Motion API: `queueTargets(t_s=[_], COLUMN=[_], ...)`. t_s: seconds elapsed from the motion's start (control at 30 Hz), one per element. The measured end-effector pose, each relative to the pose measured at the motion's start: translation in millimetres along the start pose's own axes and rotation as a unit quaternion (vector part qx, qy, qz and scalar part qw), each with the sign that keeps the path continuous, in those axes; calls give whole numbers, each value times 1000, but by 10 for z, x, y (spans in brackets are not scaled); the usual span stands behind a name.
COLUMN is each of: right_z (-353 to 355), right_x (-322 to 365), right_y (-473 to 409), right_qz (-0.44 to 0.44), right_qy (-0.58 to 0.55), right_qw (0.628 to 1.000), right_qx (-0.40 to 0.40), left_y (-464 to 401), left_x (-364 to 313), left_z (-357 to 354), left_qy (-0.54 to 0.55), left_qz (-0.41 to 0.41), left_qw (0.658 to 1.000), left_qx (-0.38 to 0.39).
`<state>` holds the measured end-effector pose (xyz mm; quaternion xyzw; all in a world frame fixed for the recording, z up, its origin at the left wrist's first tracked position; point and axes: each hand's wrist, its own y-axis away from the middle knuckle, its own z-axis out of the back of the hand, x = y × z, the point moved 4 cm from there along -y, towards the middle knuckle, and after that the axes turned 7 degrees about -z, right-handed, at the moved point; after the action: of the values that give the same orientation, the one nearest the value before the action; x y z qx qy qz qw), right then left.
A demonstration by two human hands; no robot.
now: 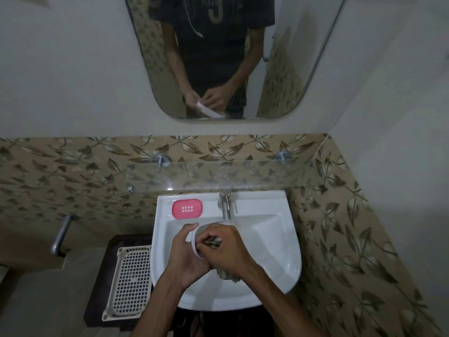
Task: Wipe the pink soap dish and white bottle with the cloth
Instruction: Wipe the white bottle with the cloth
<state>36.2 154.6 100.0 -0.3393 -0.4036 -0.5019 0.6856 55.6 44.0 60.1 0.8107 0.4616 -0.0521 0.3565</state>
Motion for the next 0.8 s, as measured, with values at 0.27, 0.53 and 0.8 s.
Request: queueTargets(t_s=[0.27, 0.53, 0.8], right_z=[77, 76, 212], right_x=[-116, -41, 40], right_y=[106, 152, 85], right_qz=[-99, -89, -104], right_qy=[30, 39, 85], right_qw=[979, 991, 983], right_qx=[-177, -96, -125], left_y=[-73, -54, 32], left_x=[-47, -167, -227], left_z=[-142, -221, -432], left_qy=[4, -39, -84], left_qz=[-138, -221, -212], left_qw=[988, 968, 967], left_qx=[-68, -110, -113])
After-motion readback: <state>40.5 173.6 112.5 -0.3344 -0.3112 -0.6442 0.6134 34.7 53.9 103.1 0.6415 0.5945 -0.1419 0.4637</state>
